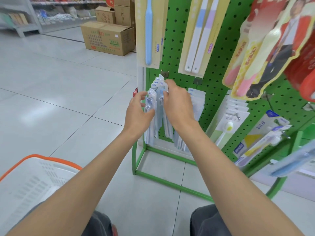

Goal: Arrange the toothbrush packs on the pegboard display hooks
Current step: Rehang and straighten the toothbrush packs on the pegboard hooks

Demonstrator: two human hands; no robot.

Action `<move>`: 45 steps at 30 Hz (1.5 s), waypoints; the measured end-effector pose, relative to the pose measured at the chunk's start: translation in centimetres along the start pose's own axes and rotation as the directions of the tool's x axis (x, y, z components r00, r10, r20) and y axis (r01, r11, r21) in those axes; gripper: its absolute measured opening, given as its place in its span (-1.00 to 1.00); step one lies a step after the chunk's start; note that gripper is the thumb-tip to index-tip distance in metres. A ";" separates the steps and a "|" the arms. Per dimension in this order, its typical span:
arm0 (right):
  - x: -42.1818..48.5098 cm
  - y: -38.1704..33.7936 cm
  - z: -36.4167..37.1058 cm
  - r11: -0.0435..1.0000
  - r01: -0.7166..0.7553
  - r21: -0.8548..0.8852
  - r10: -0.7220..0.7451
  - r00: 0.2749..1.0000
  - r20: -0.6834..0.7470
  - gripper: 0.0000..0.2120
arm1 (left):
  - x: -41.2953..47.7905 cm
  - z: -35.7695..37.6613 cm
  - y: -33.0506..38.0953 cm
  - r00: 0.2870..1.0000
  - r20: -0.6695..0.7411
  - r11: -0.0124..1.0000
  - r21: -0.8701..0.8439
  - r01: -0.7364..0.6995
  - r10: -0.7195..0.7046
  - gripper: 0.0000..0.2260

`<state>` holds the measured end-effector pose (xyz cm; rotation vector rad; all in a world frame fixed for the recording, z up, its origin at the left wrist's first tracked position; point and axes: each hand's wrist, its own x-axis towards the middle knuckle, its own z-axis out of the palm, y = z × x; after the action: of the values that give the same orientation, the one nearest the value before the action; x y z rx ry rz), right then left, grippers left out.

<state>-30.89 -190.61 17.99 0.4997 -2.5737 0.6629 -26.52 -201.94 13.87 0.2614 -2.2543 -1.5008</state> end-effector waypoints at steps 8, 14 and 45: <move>0.8 -0.2 1.0 0.993 -0.039 0.113 0.028 0.995 0.093 -0.64 | 1.2 0.3 -0.8 1.000 0.007 0.997 0.068 -0.028 0.027 -0.49; 1.3 0.1 1.1 0.982 -0.099 0.162 0.087 0.993 0.080 -0.60 | 1.3 0.0 -0.4 0.996 0.075 0.999 0.008 -0.047 0.046 -0.55; 2.6 0.1 0.9 0.994 0.058 -0.093 -0.060 0.998 -0.019 -0.59 | 2.1 0.0 -1.2 0.991 0.127 0.994 -0.109 -0.021 0.035 -0.55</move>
<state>-33.37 -191.55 18.52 0.5329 -2.5453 0.5237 -28.53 -203.22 13.32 0.1033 -2.2555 -1.6615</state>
